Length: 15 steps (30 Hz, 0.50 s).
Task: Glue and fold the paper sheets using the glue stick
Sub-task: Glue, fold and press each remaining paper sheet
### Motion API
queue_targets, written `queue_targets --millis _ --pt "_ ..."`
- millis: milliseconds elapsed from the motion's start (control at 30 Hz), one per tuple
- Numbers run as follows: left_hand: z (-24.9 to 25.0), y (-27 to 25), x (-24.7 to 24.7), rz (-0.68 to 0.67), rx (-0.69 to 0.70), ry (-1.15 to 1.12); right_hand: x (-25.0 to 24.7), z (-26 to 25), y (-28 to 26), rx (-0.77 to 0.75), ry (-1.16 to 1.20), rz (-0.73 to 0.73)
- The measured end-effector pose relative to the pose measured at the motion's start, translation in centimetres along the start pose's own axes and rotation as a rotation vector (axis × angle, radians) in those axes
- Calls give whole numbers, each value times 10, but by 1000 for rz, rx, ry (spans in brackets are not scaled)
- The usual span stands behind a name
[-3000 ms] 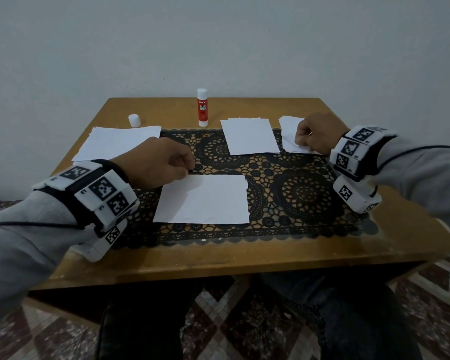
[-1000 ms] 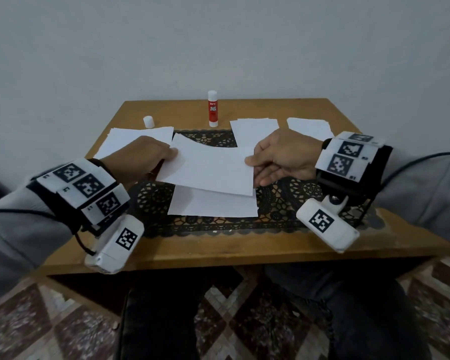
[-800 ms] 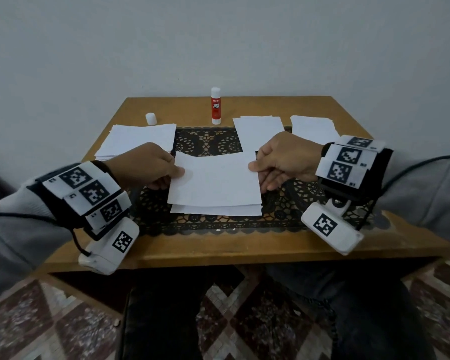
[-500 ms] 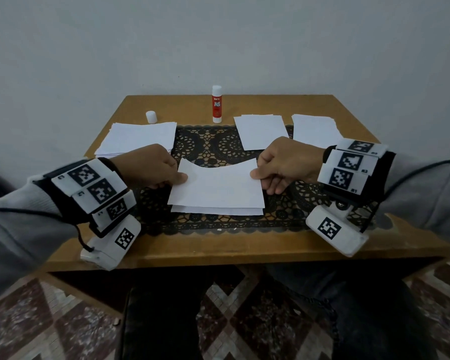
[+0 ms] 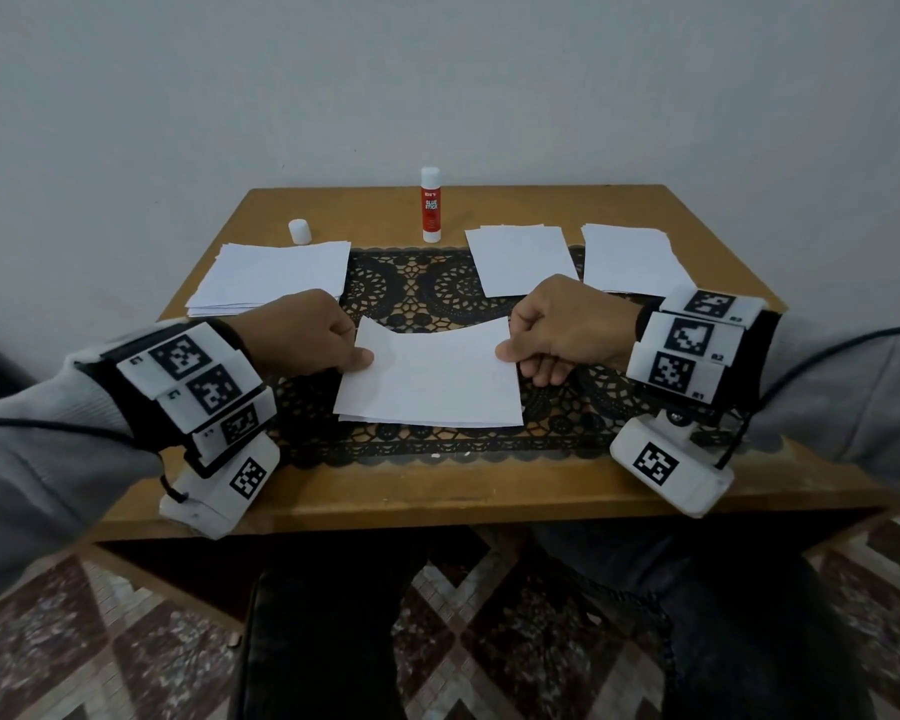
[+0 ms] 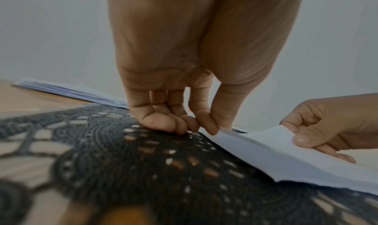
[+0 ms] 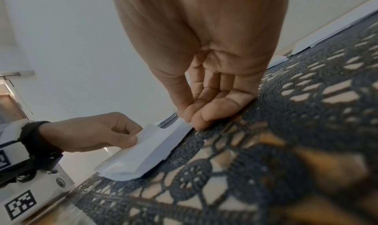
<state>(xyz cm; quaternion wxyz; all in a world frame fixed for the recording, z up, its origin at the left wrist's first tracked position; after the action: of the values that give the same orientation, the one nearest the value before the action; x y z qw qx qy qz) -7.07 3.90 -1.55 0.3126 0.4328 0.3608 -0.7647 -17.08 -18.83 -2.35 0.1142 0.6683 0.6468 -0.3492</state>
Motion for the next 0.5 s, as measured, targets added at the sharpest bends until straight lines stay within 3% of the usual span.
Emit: queue_targets --millis 500 --pt "-1 4 2 17 9 78 3 0 1 -23 -95 33"
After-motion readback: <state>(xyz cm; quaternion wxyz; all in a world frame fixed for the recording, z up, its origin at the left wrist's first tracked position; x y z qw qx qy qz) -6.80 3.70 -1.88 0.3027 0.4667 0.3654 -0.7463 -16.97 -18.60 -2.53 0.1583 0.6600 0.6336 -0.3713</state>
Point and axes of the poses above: each hand's wrist, its own y-axis towards the middle knuckle, its own x-axis out of the palm, z = x × y, the point moved 1 cm from there along y, towards the middle knuckle, and after that the axes turned 1 degree about y, right-handed, at the moved point
